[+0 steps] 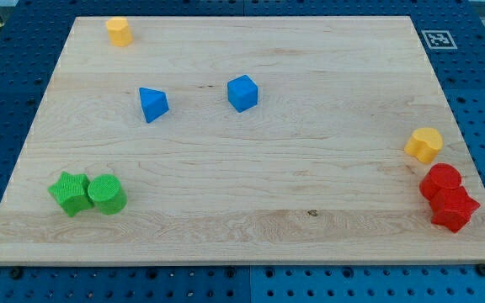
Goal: Push the yellow heart to the right
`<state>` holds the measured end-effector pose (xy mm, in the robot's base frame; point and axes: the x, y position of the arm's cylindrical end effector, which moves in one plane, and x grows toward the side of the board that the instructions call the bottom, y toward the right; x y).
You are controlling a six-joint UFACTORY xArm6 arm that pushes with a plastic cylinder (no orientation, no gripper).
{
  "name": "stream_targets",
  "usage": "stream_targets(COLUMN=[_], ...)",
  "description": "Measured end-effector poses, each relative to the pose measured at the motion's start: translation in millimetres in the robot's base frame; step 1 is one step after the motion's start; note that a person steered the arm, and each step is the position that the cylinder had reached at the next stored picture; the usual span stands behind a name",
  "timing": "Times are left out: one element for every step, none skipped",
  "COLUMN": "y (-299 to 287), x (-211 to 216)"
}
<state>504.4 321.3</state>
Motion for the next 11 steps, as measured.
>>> stream_targets(y=[-25.0,-45.1,-64.8,-77.5,-89.7,-96.9,-95.7,-94.4,-95.6,-114.3,-149.3], x=[0.0,0.0,-7.8,-31.1,-66.0,-73.3,-43.4,-19.8,-9.6,-9.1,-8.4])
